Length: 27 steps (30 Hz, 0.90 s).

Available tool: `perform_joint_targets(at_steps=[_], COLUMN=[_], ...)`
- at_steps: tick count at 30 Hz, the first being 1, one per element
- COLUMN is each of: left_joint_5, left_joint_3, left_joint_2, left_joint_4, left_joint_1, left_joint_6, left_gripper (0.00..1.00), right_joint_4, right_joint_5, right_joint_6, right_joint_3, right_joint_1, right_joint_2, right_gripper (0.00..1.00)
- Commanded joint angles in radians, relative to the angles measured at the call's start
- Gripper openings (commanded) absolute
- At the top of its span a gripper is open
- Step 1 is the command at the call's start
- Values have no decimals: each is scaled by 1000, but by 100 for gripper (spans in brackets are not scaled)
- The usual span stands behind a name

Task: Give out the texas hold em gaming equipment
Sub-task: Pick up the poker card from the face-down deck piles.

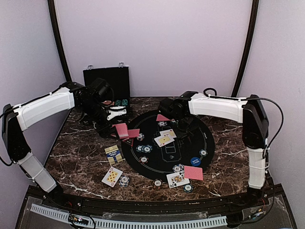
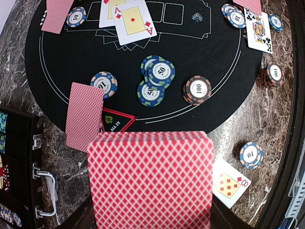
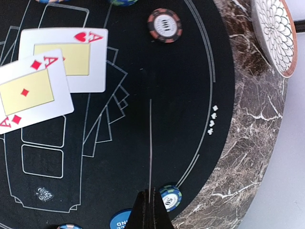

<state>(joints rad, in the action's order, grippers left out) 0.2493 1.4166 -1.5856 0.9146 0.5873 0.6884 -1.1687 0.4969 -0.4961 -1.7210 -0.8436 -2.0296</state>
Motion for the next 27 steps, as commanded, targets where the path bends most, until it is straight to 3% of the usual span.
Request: perform_joint_targets(at_steps=[1,11,27], left_joint_5=[10,12,27], left_joint_3=[10,12,20], left_joint_2=[25,22,7], left_joint_4=[17,18,4], left_joint_1=[-3,-5,-4], left_joint_6=[12,13,11], left_gripper=[0,0,0], right_joint_4=[-46,16,322], right_joint_5=[50,-70,-392], right_joint_6=[-4,2,-74], right_joint_3=[-76,-143,-1], right_joint_1=[-33,-76,-64], right_joint_2=[-56,-181,-153], right_gripper=[0,0,0])
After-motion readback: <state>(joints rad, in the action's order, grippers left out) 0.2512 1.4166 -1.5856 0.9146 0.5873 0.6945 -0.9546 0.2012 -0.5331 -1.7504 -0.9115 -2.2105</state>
